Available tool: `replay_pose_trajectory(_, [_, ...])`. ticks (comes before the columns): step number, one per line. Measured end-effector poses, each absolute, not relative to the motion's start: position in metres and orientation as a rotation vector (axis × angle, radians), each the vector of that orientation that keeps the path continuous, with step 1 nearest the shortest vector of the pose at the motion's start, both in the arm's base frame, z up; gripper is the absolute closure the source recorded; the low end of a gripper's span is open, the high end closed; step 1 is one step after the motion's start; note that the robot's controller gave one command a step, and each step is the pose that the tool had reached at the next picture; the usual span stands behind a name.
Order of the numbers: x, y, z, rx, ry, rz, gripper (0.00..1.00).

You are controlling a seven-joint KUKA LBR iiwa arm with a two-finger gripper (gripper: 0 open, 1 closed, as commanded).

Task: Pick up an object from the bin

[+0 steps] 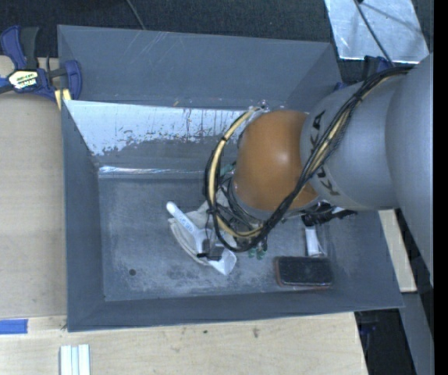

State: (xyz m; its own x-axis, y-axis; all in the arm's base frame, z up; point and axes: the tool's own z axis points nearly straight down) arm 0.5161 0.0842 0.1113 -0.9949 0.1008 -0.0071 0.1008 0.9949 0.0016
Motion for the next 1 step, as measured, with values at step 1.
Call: replay_pose_trajectory(1, [0.5319, 0.0617, 0.2696, 0.184, 3.125, 0.003, 1.00])
